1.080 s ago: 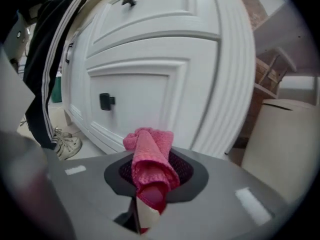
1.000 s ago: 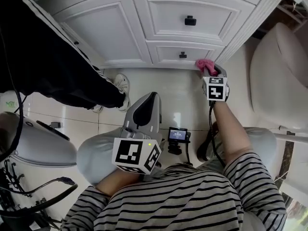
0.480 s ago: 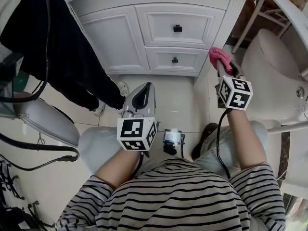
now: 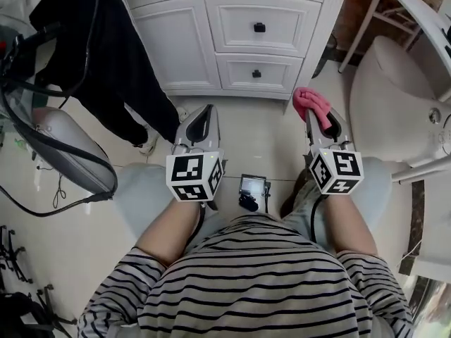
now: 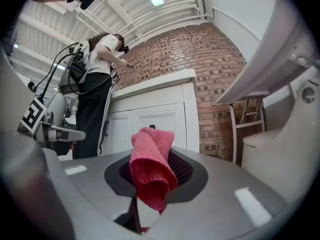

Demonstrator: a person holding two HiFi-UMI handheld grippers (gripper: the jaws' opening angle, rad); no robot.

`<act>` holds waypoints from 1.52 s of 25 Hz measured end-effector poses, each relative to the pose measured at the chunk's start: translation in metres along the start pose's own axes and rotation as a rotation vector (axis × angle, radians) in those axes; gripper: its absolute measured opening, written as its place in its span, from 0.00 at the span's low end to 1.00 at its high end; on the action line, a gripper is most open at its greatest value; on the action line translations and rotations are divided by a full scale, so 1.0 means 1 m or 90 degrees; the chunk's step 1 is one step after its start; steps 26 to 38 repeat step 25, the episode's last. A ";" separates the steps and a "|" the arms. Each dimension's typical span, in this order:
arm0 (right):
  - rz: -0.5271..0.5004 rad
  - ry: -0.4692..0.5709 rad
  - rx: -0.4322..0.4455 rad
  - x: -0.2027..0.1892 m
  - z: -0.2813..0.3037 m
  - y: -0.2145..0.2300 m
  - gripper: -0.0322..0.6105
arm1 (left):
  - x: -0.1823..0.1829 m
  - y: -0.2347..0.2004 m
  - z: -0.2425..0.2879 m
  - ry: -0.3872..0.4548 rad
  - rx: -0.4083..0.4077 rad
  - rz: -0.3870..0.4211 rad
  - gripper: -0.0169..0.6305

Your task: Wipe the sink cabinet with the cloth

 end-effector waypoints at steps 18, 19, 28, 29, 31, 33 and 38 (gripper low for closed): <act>0.002 -0.015 -0.025 -0.011 -0.007 0.002 0.19 | -0.013 0.003 0.004 -0.032 -0.004 0.027 0.02; 0.003 -0.016 -0.025 -0.011 -0.007 0.002 0.19 | -0.013 0.003 0.004 -0.032 -0.003 0.026 0.02; 0.010 -0.022 -0.022 -0.014 -0.004 0.001 0.19 | -0.013 0.002 0.006 -0.030 -0.006 0.024 0.02; 0.010 -0.022 -0.022 -0.014 -0.004 0.001 0.19 | -0.013 0.002 0.006 -0.030 -0.006 0.024 0.02; 0.010 -0.022 -0.022 -0.014 -0.004 0.001 0.19 | -0.013 0.002 0.006 -0.030 -0.006 0.024 0.02; 0.010 -0.022 -0.022 -0.014 -0.004 0.001 0.19 | -0.013 0.002 0.006 -0.030 -0.006 0.024 0.02; 0.010 -0.022 -0.022 -0.014 -0.004 0.001 0.19 | -0.013 0.002 0.006 -0.030 -0.006 0.024 0.02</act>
Point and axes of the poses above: the fingertips, and each gripper's own axes: z forward along the fingers, y to its right, x out of its top, the point moved 10 cm from there along -z, backward along the fingers, and after that the axes turned 12 degrees about -z, right-handed, at the moved point
